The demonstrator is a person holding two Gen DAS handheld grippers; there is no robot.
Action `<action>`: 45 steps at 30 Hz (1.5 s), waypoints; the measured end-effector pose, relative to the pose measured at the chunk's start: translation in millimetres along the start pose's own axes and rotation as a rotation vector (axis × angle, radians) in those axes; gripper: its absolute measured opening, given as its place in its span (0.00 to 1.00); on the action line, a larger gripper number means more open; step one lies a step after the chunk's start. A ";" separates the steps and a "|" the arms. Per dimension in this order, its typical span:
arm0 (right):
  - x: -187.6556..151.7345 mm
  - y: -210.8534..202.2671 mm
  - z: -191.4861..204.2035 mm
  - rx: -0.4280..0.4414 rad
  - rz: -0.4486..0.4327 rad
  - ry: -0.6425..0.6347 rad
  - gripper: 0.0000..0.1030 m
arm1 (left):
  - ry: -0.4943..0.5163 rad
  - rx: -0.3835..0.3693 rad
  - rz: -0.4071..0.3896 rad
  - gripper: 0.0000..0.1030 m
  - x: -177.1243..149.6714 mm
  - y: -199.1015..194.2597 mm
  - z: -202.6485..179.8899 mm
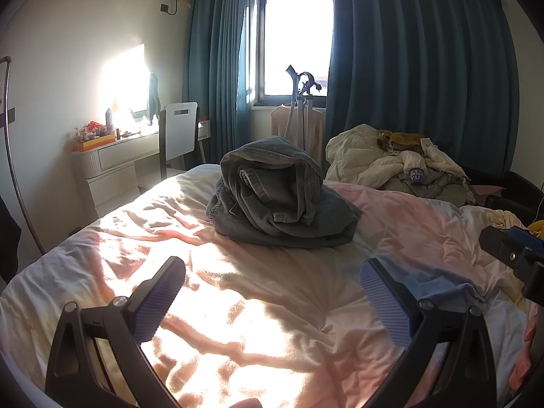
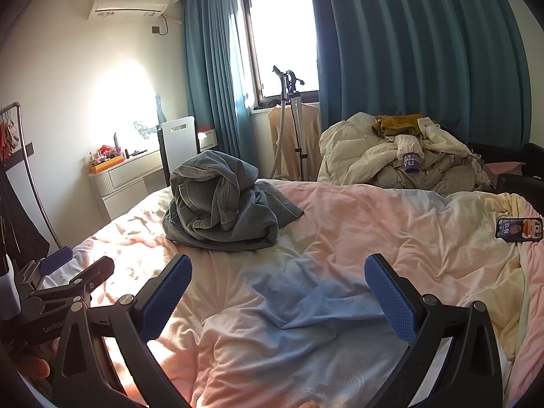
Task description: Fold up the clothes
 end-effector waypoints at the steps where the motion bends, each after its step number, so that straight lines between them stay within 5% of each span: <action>1: -0.2 0.0 -0.5 0.000 0.001 0.002 1.00 | 0.000 -0.002 0.001 1.00 -0.3 -0.1 -0.4; 13: 3.1 -0.3 -7.4 -0.013 -0.026 0.014 1.00 | -0.023 -0.053 0.008 1.00 12.8 8.3 -8.6; 25: 0.4 33.8 -19.8 0.067 0.046 0.051 1.00 | -0.066 -0.079 -0.052 1.00 89.6 58.0 -14.1; 33: 11.5 115.9 -3.3 0.128 0.129 -0.002 0.97 | -0.118 -0.055 -0.036 1.00 89.1 106.0 33.8; 42: 66.6 264.0 54.1 0.239 0.153 0.010 0.90 | -0.212 -0.025 -0.018 1.00 73.2 160.9 77.8; 45: 80.3 304.0 65.7 0.224 0.152 0.025 0.90 | -0.274 -0.085 0.032 1.00 67.9 179.6 89.5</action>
Point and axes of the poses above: each gripper's, at about its wrist camera, not at the fingertips, and y roughly the way its jaws point, z to its left, x to its top, the point moved 3 cm from there along y, roughly the way its jaws point, and after that the axes turned 12 degrees about -y, right-handed, at the moved point
